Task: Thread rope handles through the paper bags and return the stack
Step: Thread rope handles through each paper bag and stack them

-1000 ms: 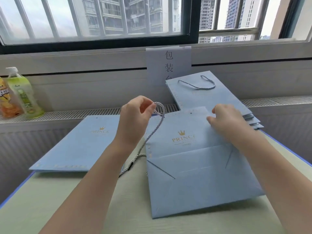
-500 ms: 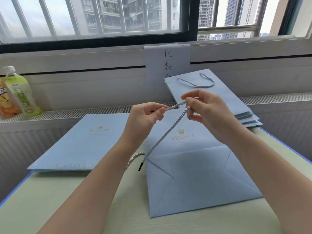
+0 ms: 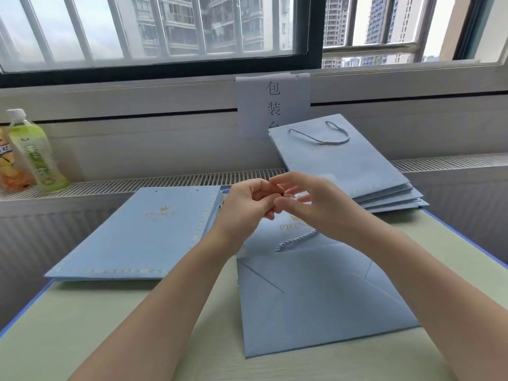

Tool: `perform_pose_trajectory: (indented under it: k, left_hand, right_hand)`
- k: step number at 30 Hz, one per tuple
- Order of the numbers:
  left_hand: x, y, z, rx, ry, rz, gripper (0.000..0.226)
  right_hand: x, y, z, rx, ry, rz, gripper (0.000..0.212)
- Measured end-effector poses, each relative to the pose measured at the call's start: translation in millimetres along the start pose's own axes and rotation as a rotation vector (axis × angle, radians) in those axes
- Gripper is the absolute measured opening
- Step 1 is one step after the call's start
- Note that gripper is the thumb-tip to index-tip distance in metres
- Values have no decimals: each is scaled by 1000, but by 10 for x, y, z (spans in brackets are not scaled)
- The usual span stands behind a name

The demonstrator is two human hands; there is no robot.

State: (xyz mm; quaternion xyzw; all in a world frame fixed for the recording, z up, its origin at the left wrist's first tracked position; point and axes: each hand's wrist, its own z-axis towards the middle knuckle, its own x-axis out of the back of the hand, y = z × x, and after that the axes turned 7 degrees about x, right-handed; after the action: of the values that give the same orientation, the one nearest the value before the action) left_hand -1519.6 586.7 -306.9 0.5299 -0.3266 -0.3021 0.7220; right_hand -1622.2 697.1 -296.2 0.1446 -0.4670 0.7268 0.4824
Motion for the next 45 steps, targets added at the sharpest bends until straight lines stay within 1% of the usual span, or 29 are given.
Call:
perform_pose_trajectory:
  k: [1,3,4,5,7,8,9,11,12,14,15,17,20,22,25,27,31,36,39,45]
  left_hand:
    - [0,0,-4,20,-12,-20,9]
    - [9,6,-8,47,23,-4,5]
    - [20,-19,5,46,91,79,9]
    - [41,-59,30,31,189,217,14]
    - [115,-149,80,-9,393,556,21]
    - [159,-188,106,2,432,636,27]
    - [195,-212,126,59,417,633,34]
    - [226,-223,135,208,326,473,48]
    - [226,-220,134,246,289,393,51]
    - [228,-227,133,254,268,265,55]
    - [233,-222,129,259,262,214,58]
    - [248,-199,134,297,231,160,61]
    - [254,-179,151,330,207,163,60]
    - [239,-188,136,300,208,235,47]
    - [209,-211,127,251,213,344,21]
    - [190,-197,112,230,214,381,11]
    - [151,-149,90,164,196,442,16]
    - [145,-137,85,42,201,479,9]
    - [138,-96,79,-58,242,434,6]
    - [100,-30,50,-178,284,306,13]
  right_hand:
    - [-46,16,-6,12,-9,-48,27]
    - [-76,44,-2,34,52,-156,22]
    - [-70,55,-1,49,90,-197,18]
    - [-54,68,-2,57,120,-214,15]
    - [-18,75,-8,41,132,-200,13]
    - [-10,77,-14,26,124,-195,13]
    - [-8,79,-16,15,115,-199,14]
    - [-17,93,-15,-2,84,-235,21]
    - [-28,105,-14,-10,57,-262,27]
    - [-52,126,-22,-37,-2,-301,35]
    - [-61,132,-29,-57,-26,-303,34]
    - [-66,126,-35,-92,-51,-293,23]
    - [-39,94,-29,-95,-24,-298,10]
    - [-12,73,-33,-84,-18,-324,9]
    - [3,92,-35,-71,-11,-359,13]
    - [-4,114,-25,-59,8,-367,16]
    - [-7,131,2,-71,102,-345,20]
    - [-24,145,6,-24,188,-322,11]
    - [-90,141,-8,65,228,-321,8]
    - [-140,63,-5,212,339,-306,3]
